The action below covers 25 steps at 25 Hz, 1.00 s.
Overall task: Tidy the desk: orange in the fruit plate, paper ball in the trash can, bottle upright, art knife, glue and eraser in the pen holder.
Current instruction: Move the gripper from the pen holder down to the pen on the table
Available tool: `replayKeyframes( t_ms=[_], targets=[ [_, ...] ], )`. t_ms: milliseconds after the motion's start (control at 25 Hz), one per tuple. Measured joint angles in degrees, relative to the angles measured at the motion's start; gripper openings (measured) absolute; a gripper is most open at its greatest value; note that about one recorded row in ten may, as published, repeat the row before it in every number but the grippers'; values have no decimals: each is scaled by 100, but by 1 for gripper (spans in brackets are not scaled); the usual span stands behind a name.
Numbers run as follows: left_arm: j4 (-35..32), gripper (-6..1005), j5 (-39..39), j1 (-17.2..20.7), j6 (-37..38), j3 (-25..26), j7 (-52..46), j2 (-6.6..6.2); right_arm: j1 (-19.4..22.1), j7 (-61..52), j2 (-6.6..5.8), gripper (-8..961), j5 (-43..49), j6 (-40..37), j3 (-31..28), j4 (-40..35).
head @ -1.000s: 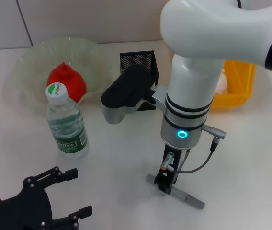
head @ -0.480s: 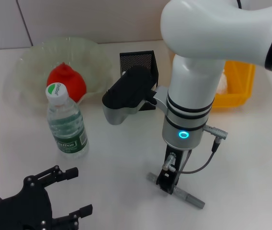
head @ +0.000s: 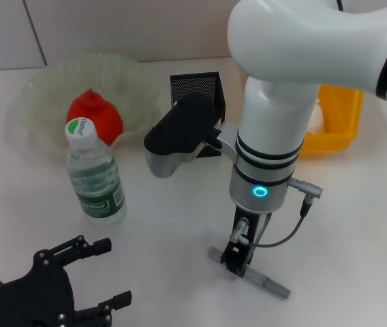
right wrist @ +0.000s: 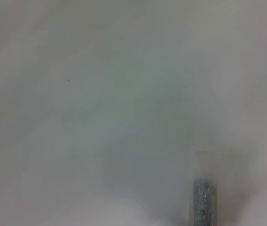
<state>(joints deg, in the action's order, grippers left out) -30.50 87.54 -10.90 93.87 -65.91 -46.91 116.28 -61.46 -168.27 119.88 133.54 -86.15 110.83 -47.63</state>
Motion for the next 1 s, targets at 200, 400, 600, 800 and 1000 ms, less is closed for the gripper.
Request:
replayKeyframes(
  t_ms=[200, 400, 600, 800, 1000],
  targets=[
    [8, 813, 0, 0, -2, 0, 2, 0, 1, 2, 0, 193, -3, 1, 0, 0],
    [71, 813, 0, -7, -9, 0, 4, 0, 6, 4, 0, 194, -4, 2, 0, -1],
    [79, 813, 0, -25, -8, -16, 6, 0, 18, 5, 0, 195, -15, -4, -1, -1],
    [80, 813, 0, -33, -8, -15, 7, 0, 21, 26, 0, 197, -37, -21, -2, -1],
    [79, 813, 0, -45, -9, -10, 7, 0, 16, 41, 0, 198, -87, -43, 0, -1]
  ],
)
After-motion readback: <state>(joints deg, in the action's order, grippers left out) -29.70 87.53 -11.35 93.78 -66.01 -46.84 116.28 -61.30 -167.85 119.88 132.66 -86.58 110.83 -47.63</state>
